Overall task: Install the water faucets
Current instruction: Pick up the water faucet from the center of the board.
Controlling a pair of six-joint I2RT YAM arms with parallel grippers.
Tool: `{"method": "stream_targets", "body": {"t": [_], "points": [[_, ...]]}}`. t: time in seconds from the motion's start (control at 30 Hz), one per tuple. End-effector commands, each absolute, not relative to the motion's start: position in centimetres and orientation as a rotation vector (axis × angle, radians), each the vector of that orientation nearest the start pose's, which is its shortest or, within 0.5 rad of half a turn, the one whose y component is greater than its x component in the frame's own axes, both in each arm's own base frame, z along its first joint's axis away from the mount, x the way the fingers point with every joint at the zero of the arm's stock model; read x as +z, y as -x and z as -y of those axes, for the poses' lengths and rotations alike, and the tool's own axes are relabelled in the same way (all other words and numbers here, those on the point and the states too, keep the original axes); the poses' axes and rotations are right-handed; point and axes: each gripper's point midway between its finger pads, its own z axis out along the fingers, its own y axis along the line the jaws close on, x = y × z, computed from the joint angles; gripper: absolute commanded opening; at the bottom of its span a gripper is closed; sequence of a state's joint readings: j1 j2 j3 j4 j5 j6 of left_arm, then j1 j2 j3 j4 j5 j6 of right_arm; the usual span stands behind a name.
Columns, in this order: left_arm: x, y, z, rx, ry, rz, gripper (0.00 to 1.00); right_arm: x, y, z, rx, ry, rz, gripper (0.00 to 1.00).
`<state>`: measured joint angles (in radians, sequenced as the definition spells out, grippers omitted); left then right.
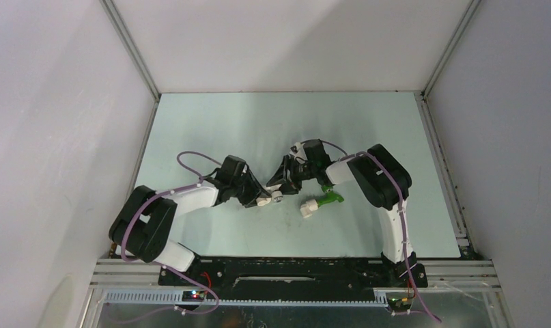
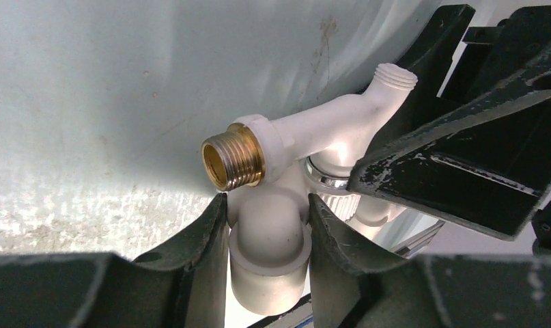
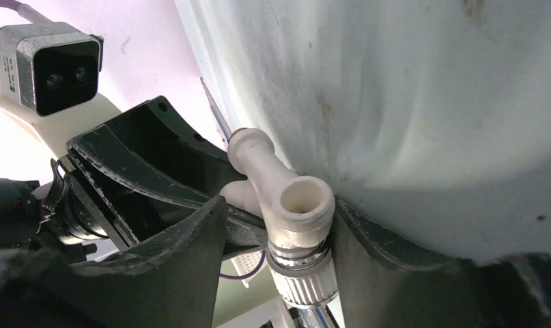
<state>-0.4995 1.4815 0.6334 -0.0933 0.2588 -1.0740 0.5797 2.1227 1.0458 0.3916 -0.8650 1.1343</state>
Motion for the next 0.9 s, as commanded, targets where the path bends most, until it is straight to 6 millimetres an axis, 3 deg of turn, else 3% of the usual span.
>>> {"method": "stream_targets", "body": {"t": [0.0,0.17,0.4,0.57,0.7,0.87], "points": [[2.9,-24.3,23.6,-0.930,0.624,-2.667,0.00,3.4,-28.3,-38.2,1.782,-0.065,-2.598,0.55],[2.8,-24.2,23.5,-0.952,0.644,-2.654,0.00,4.9,-28.0,-38.7,1.860,0.054,-2.517,0.43],[2.9,-24.4,21.8,-0.998,0.723,-2.587,0.00,6.3,-27.9,-38.4,1.878,0.194,-2.443,0.00],[2.9,-24.3,19.4,-0.975,0.787,-2.545,0.00,6.6,-27.7,-36.8,1.725,0.302,-2.466,0.00],[2.2,-23.6,17.6,-0.843,0.791,-2.608,0.00,4.6,-26.8,-34.8,1.550,0.282,-2.616,0.02],[1.9,-23.6,16.6,-0.721,0.750,-2.663,0.00,3.0,-25.9,-34.5,1.560,0.233,-2.696,0.27]]}}
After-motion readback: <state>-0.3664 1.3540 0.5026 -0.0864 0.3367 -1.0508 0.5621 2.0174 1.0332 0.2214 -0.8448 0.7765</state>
